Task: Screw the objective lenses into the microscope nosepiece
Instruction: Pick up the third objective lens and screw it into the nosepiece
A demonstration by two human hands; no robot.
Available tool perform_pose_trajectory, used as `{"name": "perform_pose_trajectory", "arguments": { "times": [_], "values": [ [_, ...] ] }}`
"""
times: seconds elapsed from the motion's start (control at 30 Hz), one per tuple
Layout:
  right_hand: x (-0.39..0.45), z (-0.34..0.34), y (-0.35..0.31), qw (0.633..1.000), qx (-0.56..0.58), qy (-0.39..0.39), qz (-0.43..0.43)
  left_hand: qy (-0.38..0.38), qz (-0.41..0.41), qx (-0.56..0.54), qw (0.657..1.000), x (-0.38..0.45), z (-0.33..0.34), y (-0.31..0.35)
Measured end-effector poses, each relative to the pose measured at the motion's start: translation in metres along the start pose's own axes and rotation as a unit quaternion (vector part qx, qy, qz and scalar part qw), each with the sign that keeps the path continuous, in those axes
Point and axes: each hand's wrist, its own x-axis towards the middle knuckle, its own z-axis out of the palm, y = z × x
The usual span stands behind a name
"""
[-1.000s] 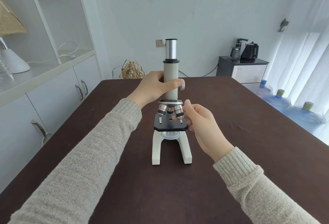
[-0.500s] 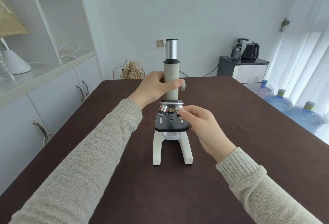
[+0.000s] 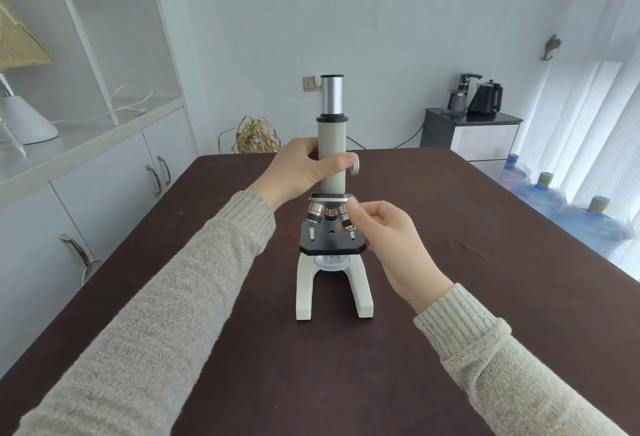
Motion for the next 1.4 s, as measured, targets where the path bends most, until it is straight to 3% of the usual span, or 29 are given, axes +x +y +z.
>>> {"name": "perform_pose_trajectory", "arguments": {
  "times": [1.4],
  "values": [
    [-0.0021, -0.0048, 0.0000, 1.000, -0.011, -0.007, 0.011, -0.003, -0.003, 0.002, 1.000, 0.0009, 0.0002, -0.0022]
  ]
}}
